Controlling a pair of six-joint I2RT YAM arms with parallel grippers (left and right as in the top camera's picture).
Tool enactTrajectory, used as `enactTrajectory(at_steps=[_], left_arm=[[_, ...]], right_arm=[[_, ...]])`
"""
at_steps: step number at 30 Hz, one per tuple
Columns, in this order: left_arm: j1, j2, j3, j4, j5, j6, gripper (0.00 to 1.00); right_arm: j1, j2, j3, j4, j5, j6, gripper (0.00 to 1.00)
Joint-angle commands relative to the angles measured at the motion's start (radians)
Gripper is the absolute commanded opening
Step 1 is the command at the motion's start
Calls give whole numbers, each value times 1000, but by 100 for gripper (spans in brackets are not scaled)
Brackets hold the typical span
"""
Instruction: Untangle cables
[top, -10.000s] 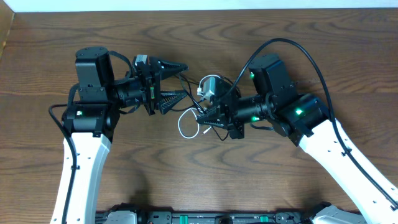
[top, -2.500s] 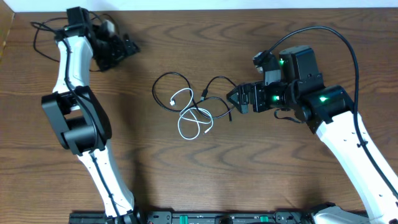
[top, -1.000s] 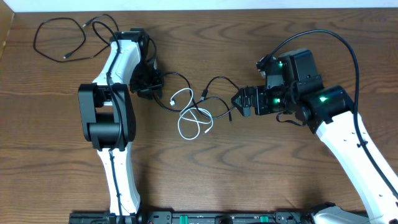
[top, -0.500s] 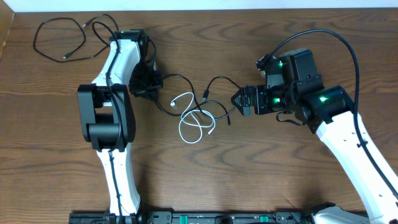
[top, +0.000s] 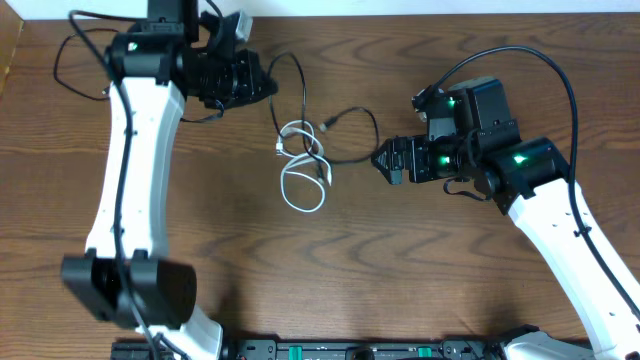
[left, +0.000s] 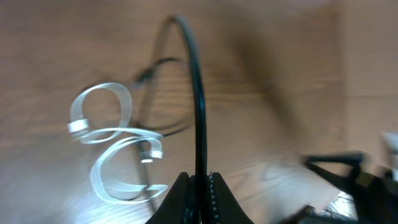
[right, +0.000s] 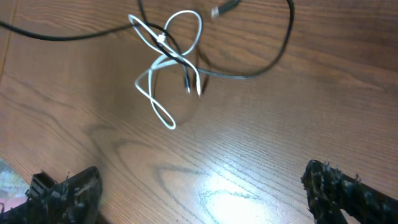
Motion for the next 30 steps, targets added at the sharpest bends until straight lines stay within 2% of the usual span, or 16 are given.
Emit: enactTrajectory(at_steps=[1,5,15,19,22,23,25,28,30], left_arm=[[-37,-60,10,35,132,10,7],[-84,-123,10,126,211,-13,8],[-182,-179,10,335,209,-296,8],[-201,-179,10,369,209,-361,8],[-207,-179,10,388,210,-478,8],[-207,-179,10,397,210,-519,8],[-207,-179,10,404,210,-600,7],[-207,-179,10,404,209,-633,7],[-207,-179,10,404,209,-633,8]], right_arm=[[-1,14,5,4,5,9,99],[0,35,5,8,4,10,99],[0,111,5,102,-32,103,99],[0,145,5,162,-62,137,99],[0,174,5,207,-64,144,99],[0,181,5,220,-64,144,96],[0,195,5,242,-64,144,83],[0,216,5,268,-64,144,53],[0,219,5,276,-64,150,38]])
